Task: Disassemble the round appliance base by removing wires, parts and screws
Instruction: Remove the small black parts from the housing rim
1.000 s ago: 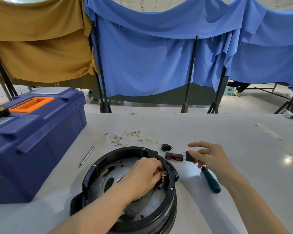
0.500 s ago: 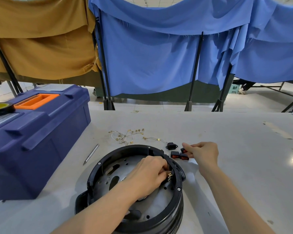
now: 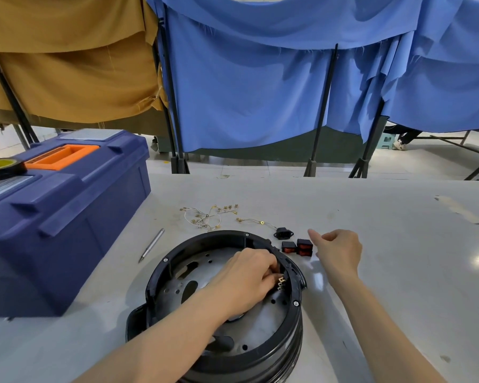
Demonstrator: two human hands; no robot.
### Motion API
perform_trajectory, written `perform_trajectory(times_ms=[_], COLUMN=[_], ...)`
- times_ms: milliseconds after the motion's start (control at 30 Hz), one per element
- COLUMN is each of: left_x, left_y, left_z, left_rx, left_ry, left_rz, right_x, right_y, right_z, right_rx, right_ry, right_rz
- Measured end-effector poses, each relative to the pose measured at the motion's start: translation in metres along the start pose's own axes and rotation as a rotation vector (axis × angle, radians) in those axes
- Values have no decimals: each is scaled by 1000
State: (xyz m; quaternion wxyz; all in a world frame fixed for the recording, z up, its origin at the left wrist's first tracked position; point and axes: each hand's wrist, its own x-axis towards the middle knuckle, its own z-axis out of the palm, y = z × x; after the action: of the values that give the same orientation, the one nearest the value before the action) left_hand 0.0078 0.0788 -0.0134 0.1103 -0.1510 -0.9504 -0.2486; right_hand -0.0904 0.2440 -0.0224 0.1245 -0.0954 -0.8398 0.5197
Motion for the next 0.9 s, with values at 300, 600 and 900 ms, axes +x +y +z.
perform_trajectory(times_ms=[300,600,900], left_x=[-2,-7,-11], left_y=[-1,4,12], left_z=[-11,-18,-17], left_rx=[-46,-238,-138], left_ry=[-35,-56,-80], left_rz=[-41,-79,5], right_x=[-32,-35,-34], right_y=[-11,-15,-23], right_z=[-32,-63,-66], right_rx=[96,86,45], right_ry=[-598,-940,-962], right_rz=[-214,-215,-351])
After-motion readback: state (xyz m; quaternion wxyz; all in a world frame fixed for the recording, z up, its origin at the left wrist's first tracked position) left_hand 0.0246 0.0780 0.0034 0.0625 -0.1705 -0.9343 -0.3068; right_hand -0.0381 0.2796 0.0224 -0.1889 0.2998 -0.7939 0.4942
